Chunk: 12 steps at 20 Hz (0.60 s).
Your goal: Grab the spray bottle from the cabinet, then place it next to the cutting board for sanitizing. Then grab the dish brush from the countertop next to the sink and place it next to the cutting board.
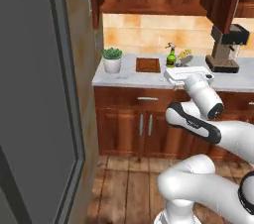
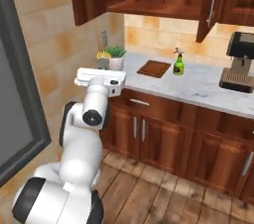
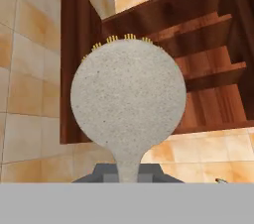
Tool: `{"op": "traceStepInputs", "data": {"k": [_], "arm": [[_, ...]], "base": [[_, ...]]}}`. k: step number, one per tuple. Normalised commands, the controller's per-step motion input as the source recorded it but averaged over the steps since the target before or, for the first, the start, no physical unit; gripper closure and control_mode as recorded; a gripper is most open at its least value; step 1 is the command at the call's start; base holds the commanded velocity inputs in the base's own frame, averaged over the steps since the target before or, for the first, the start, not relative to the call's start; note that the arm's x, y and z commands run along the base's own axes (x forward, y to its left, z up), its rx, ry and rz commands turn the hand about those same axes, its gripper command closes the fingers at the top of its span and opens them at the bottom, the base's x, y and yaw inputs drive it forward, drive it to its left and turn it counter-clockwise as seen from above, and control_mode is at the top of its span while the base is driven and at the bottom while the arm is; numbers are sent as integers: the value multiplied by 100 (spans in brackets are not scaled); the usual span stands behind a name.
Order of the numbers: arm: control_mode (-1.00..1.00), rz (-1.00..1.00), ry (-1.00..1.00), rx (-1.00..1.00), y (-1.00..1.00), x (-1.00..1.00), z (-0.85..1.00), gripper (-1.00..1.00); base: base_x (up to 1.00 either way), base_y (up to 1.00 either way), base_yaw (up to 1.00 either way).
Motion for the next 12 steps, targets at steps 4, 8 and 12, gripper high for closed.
{"op": "traceStepInputs", "data": {"k": [4,8,12], "arm": [[100,0,0,0,0,0,0,100],[100,0,0,0,0,0,0,100],[100,0,0,0,0,0,0,100]], "base": [[100,45,-56],[96,53,-52],[99,71,-46]]}}
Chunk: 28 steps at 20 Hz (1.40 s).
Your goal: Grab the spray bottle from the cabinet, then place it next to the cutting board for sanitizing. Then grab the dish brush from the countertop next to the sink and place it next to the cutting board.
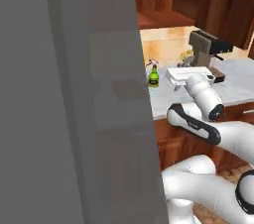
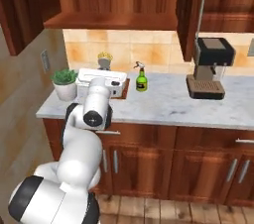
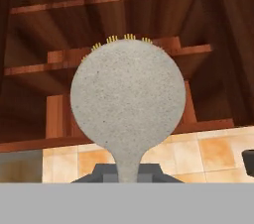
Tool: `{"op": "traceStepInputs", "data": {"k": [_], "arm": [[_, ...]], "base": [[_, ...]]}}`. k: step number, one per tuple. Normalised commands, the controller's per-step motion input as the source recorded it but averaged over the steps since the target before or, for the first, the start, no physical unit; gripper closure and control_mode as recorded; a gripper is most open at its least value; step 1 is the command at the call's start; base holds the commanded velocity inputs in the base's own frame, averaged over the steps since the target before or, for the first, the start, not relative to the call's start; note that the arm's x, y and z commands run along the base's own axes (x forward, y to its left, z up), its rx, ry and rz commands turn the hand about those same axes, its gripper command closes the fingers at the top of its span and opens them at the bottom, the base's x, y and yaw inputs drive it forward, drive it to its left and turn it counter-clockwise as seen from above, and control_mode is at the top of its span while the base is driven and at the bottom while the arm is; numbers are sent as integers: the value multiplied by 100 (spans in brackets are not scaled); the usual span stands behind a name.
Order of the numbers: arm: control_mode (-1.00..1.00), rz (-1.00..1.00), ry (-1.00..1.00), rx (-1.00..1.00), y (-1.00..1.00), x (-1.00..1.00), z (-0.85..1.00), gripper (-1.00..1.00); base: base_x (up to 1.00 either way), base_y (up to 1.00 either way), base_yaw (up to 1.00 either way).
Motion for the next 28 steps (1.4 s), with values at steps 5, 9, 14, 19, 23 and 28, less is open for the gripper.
{"op": "traceStepInputs", "data": {"k": [5,9,14,19,23,28], "arm": [[100,0,0,0,0,0,0,100],[100,0,0,0,0,0,0,100],[100,0,0,0,0,0,0,100],[100,0,0,0,0,0,0,100],[100,0,0,0,0,0,0,100],[100,0,0,0,0,0,0,100]], "base": [[79,71,-11],[80,2,16],[71,-13,28],[11,0,15],[0,0,14],[0,-1,13]]}}
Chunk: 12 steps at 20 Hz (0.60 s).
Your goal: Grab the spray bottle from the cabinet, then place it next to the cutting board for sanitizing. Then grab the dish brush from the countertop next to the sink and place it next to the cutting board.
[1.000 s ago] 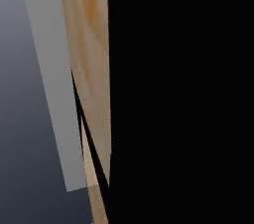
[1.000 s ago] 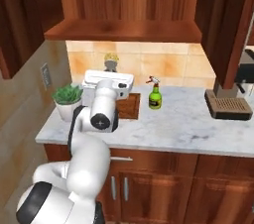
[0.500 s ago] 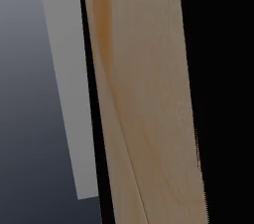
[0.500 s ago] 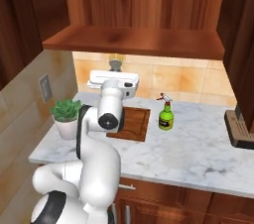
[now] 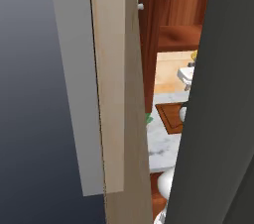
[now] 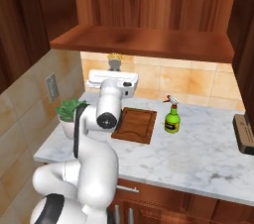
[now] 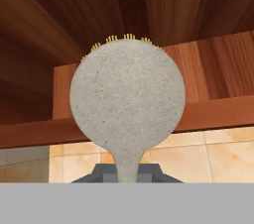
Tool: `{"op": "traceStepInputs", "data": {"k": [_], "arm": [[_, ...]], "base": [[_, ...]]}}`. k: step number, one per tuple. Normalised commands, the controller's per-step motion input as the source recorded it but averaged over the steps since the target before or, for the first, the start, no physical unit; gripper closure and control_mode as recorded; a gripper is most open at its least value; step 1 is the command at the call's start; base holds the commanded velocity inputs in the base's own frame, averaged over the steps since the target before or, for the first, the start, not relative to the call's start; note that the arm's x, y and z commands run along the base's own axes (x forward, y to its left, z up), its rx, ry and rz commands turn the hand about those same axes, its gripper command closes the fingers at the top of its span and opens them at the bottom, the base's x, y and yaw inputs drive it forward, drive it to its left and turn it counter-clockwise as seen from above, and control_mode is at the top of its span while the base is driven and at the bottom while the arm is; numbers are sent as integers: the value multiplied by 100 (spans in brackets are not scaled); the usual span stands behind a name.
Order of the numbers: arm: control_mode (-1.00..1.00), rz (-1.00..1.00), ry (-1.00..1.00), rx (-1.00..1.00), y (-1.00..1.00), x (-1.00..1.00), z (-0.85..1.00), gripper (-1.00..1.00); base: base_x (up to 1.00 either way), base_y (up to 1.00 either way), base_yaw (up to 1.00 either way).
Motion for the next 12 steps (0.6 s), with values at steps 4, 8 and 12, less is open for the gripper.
{"op": "traceStepInputs", "data": {"k": [4,8,12], "arm": [[-100,10,5,0,-5,-2,-17,100],[-100,9,24,-5,-8,0,-33,100],[-100,13,30,-20,-11,0,-50,100]], "base": [[0,0,0],[0,0,0],[0,0,0]]}}
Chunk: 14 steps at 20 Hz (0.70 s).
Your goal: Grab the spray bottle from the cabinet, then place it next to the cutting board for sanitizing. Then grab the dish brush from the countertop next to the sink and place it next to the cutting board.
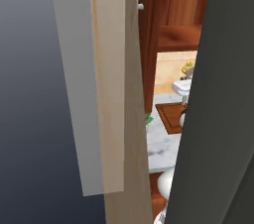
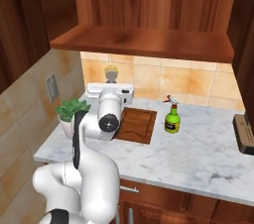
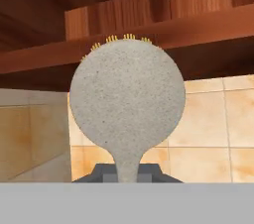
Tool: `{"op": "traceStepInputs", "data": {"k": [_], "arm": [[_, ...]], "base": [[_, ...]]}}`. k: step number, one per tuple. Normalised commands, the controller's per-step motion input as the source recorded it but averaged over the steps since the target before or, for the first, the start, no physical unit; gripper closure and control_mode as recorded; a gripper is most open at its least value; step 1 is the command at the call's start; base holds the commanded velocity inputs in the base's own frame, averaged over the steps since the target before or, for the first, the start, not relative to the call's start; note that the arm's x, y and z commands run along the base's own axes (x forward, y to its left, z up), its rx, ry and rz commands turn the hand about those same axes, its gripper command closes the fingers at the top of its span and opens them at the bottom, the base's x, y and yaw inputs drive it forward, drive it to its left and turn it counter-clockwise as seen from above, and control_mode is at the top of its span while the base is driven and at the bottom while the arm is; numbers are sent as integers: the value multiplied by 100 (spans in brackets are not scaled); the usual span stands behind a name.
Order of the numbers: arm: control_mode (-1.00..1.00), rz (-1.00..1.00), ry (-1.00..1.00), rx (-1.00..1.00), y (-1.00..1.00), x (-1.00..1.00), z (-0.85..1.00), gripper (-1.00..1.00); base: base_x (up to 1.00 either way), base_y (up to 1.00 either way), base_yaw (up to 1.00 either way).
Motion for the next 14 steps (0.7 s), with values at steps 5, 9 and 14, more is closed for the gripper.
{"op": "traceStepInputs", "data": {"k": [5,9,14], "arm": [[-100,11,26,-18,-7,0,-50,100],[-100,1,31,-19,0,5,-61,100],[-100,2,36,-21,5,25,-59,100]], "base": [[0,0,0],[0,0,0],[0,0,0]]}}
